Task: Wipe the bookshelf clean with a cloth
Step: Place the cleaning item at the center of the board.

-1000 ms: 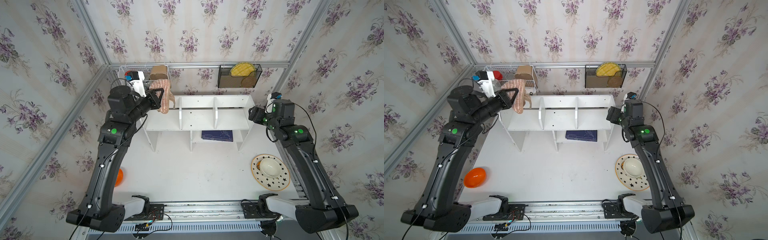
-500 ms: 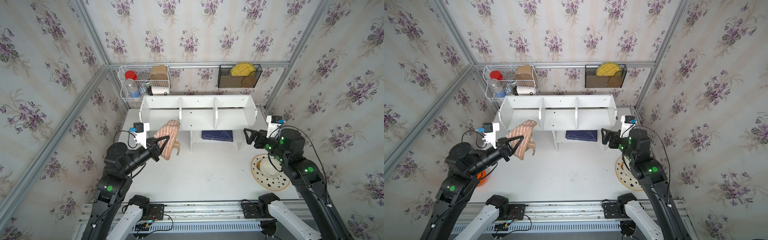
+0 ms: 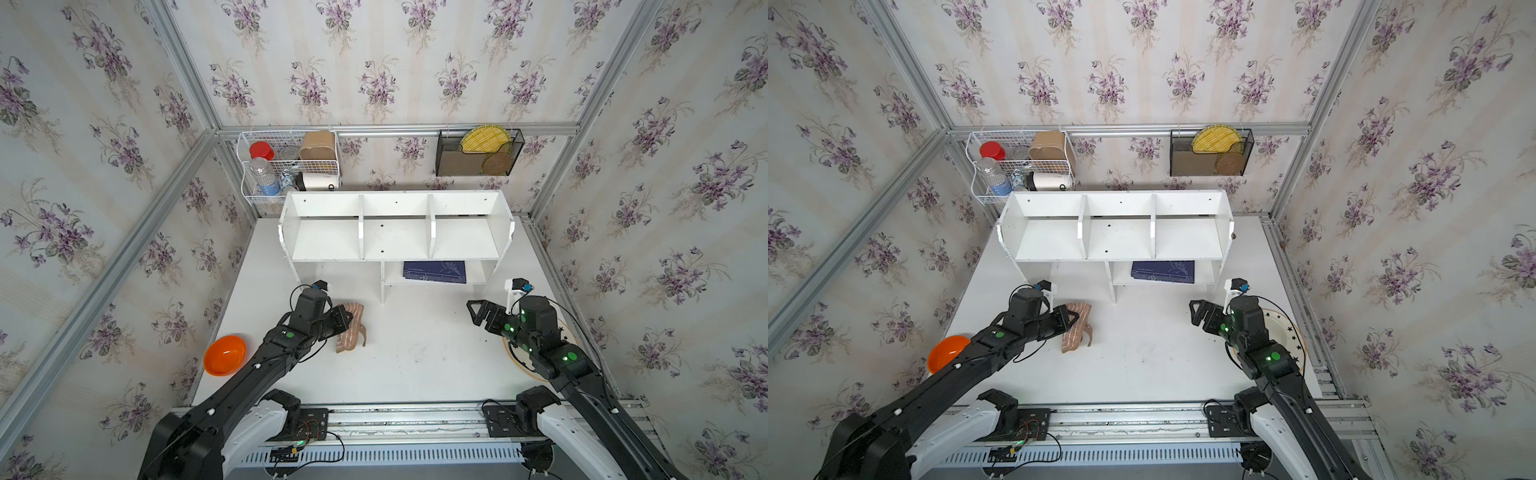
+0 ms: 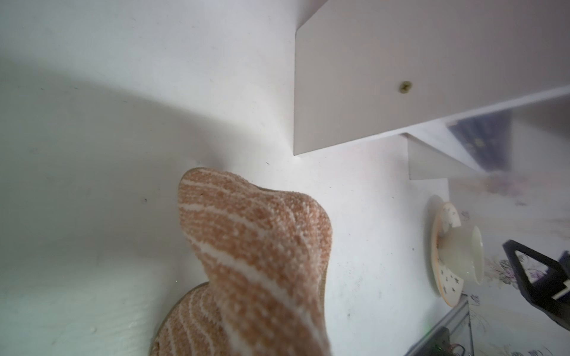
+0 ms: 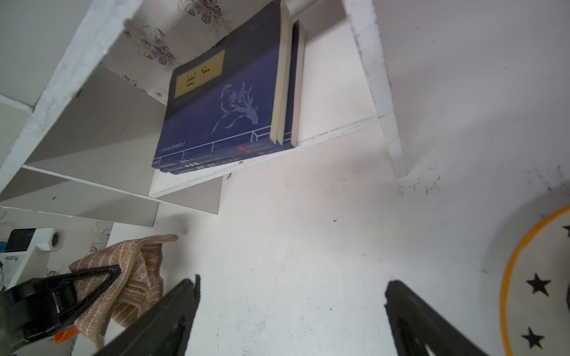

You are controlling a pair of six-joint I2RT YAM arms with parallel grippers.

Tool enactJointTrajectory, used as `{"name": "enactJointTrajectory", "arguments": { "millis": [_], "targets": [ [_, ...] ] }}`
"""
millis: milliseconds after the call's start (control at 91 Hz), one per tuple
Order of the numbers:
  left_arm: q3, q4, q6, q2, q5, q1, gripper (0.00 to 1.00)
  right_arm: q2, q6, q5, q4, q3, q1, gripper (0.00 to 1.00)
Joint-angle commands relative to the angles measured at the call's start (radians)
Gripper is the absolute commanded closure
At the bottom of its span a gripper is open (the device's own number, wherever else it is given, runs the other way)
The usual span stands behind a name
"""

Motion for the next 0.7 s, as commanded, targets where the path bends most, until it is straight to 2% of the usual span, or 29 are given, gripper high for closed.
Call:
{"name": "enactJointTrajectory", "arguments": {
  "millis": [0, 44, 110, 154, 176, 330, 440, 506, 626, 692],
  "targets": [
    [-0.007, 0.127, 0.002, 0.11, -0.064, -0.017, 0.87, 0.004, 0.04, 0.033, 0.077, -0.023, 0.001, 0.01],
    [-0.014, 0.163, 0.01, 0.147, -0.044, -0.023, 0.71, 0.008, 0.04, 0.042, 0.076, -0.03, 0.0, 0.01],
    [-0.017, 0.173, 0.013, 0.16, -0.041, -0.037, 0.55, 0.002, 0.04, 0.067, 0.064, -0.029, 0.0, 0.01],
    [-0.014, 0.165, 0.012, 0.148, -0.047, -0.043, 0.2, -0.007, 0.036, 0.087, 0.059, -0.024, 0.001, 0.0],
    [-0.007, 0.15, 0.016, 0.139, -0.05, -0.043, 0.13, -0.014, 0.035, 0.106, 0.054, -0.021, 0.001, 0.0],
    [0.107, -0.042, 0.095, 0.018, -0.141, -0.044, 0.11, -0.05, 0.022, 0.191, 0.09, -0.017, 0.001, 0.0],
    [0.226, -0.222, 0.185, -0.081, -0.242, -0.044, 0.11, -0.044, 0.015, 0.343, 0.11, -0.012, 0.001, 0.0],
    [0.267, -0.293, 0.234, -0.159, -0.319, -0.044, 0.11, -0.036, -0.006, 0.476, 0.115, -0.013, 0.0, 0.0],
    [0.249, -0.326, 0.259, -0.345, -0.578, -0.043, 0.1, -0.016, -0.004, 0.718, 0.163, -0.016, -0.001, 0.0],
    [0.235, -0.345, 0.263, -0.417, -0.745, -0.042, 0.06, -0.002, -0.046, 0.798, 0.256, -0.032, -0.001, 0.0]
  ]
}}
